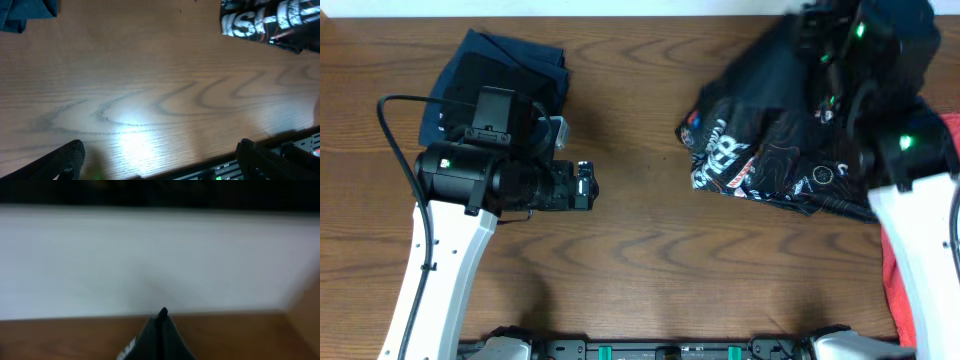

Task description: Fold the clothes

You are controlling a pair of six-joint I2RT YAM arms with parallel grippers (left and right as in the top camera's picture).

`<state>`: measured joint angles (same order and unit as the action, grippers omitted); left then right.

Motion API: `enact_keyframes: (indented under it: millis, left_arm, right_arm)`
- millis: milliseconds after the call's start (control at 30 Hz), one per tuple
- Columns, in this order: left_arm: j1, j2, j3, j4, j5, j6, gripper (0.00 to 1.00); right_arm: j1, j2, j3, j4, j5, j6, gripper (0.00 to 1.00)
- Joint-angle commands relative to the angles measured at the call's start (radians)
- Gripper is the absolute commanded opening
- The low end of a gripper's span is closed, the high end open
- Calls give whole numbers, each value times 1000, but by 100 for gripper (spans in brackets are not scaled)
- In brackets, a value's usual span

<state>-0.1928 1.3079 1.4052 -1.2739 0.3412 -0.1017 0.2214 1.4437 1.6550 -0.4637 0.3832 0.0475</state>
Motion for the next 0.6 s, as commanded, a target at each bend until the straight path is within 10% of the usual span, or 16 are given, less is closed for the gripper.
enact_keyframes:
  millis: [0,567]
  left_arm:
    - [-3,-2,21,5,6,16,98]
    - [-3,-2,21,11,6,16,98]
  right_arm:
    - [-118,73,2,-47,126,60,1]
    - [-356,236,-2,-211,-465,250,2]
